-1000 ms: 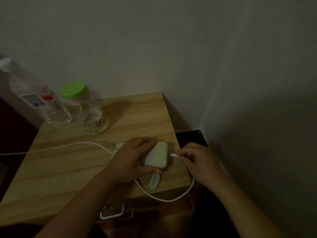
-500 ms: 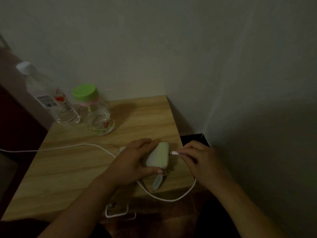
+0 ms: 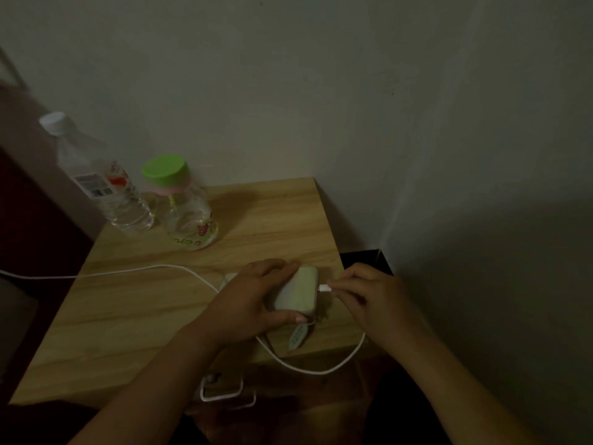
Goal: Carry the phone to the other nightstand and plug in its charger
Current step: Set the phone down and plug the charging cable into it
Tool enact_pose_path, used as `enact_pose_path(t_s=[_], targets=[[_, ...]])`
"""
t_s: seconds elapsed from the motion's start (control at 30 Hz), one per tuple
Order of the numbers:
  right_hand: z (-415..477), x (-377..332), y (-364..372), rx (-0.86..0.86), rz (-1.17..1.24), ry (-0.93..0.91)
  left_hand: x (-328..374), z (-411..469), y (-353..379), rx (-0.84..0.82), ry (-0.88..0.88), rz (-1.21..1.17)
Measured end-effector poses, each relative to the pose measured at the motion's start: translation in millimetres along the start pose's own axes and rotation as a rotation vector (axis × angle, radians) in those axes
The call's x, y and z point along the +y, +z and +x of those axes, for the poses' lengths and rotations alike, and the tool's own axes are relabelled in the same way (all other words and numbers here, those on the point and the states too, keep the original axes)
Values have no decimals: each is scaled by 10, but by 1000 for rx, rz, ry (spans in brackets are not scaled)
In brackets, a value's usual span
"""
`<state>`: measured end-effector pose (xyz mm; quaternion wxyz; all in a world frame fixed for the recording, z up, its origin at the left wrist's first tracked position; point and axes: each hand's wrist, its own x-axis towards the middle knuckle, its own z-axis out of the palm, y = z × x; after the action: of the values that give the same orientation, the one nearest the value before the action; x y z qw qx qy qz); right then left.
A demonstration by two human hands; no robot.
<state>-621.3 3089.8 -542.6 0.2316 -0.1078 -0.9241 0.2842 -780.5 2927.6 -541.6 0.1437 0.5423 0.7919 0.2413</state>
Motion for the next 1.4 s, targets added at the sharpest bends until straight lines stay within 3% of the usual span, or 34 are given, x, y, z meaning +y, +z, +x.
enact_pose_path(t_s=[0.13, 0.37, 0.8, 1.13, 1.4], targets=[[13, 19, 35, 19, 212, 219, -16, -7, 4, -1, 7, 3], [36, -1, 57, 21, 367, 358, -24, -11, 0, 29, 23, -3], [162, 26, -32, -91, 341, 312, -13, 16, 48, 54, 25, 25], [167, 116, 111, -47, 349, 301, -14, 14, 49, 46, 1, 71], [136, 258, 258, -98, 174, 282, -112, 64, 180, 41, -51, 244]])
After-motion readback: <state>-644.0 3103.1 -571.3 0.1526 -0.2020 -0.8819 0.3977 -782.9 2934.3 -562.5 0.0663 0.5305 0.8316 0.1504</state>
